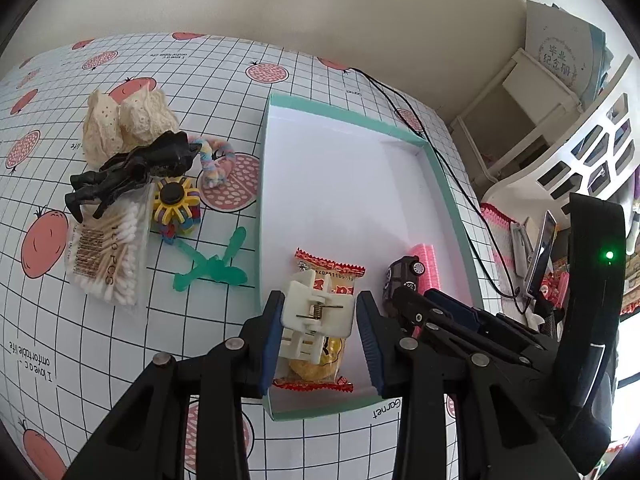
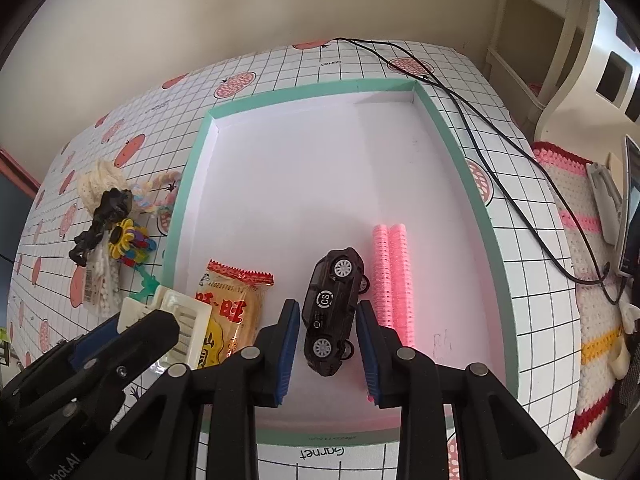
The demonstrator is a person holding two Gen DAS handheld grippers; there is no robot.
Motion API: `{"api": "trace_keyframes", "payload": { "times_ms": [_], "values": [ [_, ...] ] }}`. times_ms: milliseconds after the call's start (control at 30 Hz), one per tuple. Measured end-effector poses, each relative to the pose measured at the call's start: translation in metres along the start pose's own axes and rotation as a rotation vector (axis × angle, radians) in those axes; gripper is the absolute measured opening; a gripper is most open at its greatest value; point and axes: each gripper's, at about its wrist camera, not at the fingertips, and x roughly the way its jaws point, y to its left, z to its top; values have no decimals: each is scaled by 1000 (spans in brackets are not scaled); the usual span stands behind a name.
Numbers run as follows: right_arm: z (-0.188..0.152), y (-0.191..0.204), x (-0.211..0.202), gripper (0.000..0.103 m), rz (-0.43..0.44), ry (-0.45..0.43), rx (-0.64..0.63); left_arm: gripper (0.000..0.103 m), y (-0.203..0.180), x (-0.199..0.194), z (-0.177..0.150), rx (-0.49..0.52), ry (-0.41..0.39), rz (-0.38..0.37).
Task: Organize objects
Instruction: 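Carry the black car and white clip over the tray with both tools, then lower the car and open the right tool while the left tool releases the white clip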
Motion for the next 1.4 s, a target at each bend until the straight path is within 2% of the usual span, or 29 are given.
{"api": "trace_keyframes", "payload": {
  "times_ms": [133,433,700,900,967,1100,1167,1400],
  "values": [
    [1,-4,-1,32,-5,-9,18,40,-2,-4,3,11,-19,-3],
    [3,-5,-4,32,-4,-29,27,41,9,-17,8,-42,-67,-14],
    [2,-2,-4,32,-7,-33,21,41,20,-22,10,-73,-75,-10],
    [1,0,-4,32,-5,-33,17,44,27,-24,11,-85,-80,37],
    [0,0,-3,36,-6,-34,11,54,32,-23,11,-101,-74,51],
    [0,0,-3,48,-1,-40,4,61,39,-22,12,-111,-61,109],
    [0,1,-3,58,1,-45,1,69,40,-22,11,-104,-64,144],
    [0,4,-1,76,2,-53,-20,79,45,-18,10,-112,-53,198]
  ]
}}
